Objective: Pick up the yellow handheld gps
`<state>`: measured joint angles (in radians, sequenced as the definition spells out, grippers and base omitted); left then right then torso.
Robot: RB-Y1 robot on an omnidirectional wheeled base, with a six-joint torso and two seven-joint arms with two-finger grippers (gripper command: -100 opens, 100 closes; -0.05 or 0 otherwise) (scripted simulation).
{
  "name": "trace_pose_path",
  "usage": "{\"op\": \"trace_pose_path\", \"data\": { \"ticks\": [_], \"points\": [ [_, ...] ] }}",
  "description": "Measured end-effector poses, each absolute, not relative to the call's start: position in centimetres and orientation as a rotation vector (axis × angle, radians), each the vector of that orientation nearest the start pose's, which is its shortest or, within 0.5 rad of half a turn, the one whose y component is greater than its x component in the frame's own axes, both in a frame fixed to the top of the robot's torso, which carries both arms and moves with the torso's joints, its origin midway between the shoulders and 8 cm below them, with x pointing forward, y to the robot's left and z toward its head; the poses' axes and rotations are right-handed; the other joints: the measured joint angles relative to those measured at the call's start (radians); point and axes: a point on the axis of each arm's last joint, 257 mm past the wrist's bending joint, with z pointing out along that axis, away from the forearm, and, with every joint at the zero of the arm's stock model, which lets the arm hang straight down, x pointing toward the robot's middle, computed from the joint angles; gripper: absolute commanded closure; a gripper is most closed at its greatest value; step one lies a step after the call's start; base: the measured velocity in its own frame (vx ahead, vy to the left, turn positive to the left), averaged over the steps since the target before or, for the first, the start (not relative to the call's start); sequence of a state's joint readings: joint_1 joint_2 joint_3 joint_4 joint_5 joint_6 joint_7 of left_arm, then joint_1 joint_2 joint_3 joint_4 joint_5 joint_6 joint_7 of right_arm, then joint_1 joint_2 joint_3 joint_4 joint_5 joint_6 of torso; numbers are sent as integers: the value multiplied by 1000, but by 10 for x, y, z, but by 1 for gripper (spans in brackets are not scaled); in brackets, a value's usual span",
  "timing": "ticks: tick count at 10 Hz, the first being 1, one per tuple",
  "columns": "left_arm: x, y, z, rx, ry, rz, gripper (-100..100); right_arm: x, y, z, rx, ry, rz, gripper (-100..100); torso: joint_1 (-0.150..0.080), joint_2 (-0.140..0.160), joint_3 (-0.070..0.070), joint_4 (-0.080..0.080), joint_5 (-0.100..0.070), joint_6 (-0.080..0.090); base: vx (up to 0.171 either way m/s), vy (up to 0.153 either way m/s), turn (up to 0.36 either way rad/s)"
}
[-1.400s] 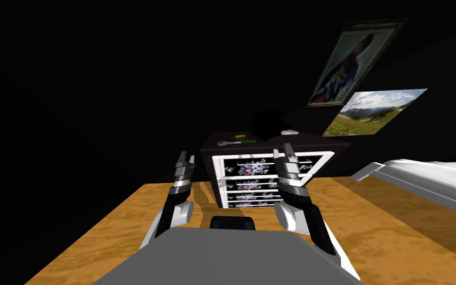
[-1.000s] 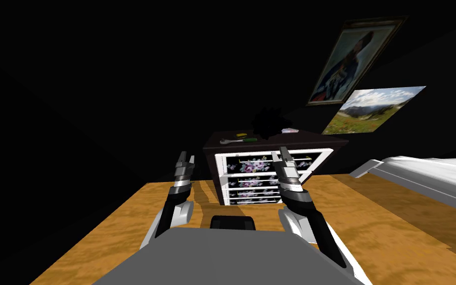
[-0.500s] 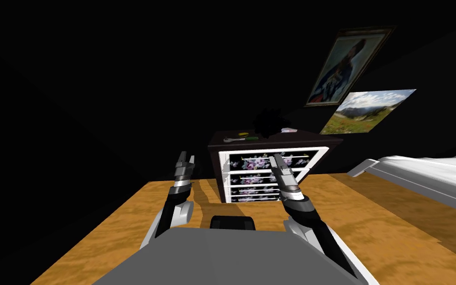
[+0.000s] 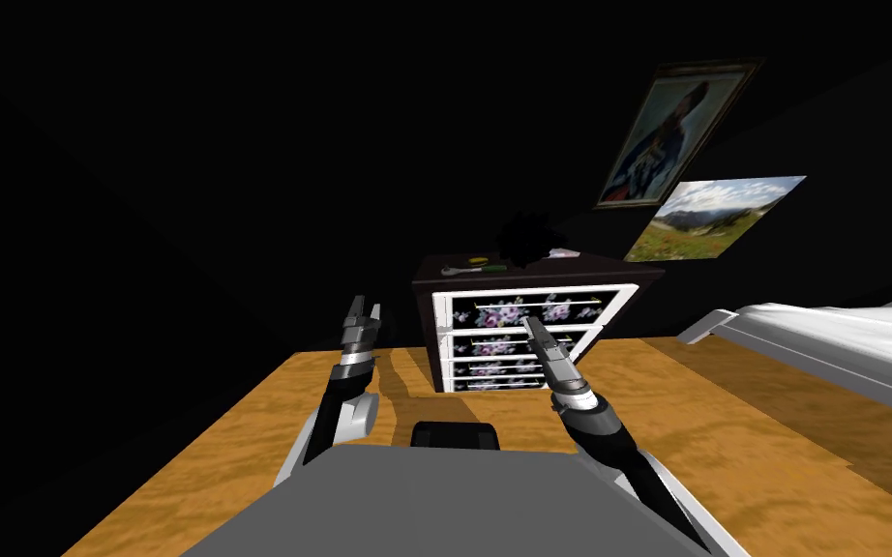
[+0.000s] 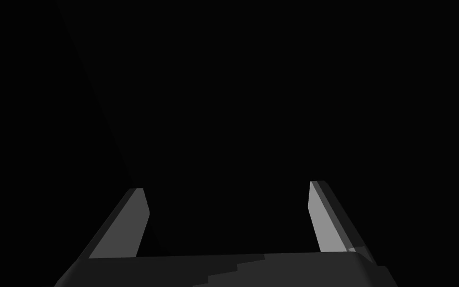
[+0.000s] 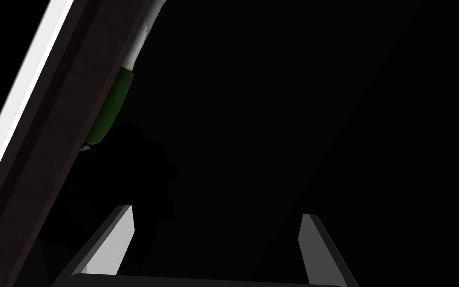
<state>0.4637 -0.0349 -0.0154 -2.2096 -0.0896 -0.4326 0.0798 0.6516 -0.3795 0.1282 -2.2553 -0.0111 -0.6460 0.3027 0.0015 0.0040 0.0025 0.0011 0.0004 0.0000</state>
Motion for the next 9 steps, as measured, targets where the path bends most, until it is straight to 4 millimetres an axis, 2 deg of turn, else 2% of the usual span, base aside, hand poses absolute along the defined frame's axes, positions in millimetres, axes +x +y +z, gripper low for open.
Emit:
{"op": "trace_pose_path", "data": {
  "ticks": [4,5,8,9],
  "points": [
    [373,268,-9,-748,686,-1322,0,296,-201,-59,207,1090,1146,-100,-1,0,0,0,0,0,-53,14,9],
    [373,268,-9,-748,686,-1322,0,293,-201,-62,192,1103,1147,-100,-2,-2,-1,0,0,0,-65,12,35],
    [373,268,-9,-748,686,-1322,0,276,-197,-94,127,1192,1152,-100,-1,1,0,0,0,0,-71,16,28],
    [373,268,-9,-748,686,-1322,0,272,-195,-100,101,1214,1155,-100,-1,1,0,0,0,0,-31,3,-7]
  ]
}}
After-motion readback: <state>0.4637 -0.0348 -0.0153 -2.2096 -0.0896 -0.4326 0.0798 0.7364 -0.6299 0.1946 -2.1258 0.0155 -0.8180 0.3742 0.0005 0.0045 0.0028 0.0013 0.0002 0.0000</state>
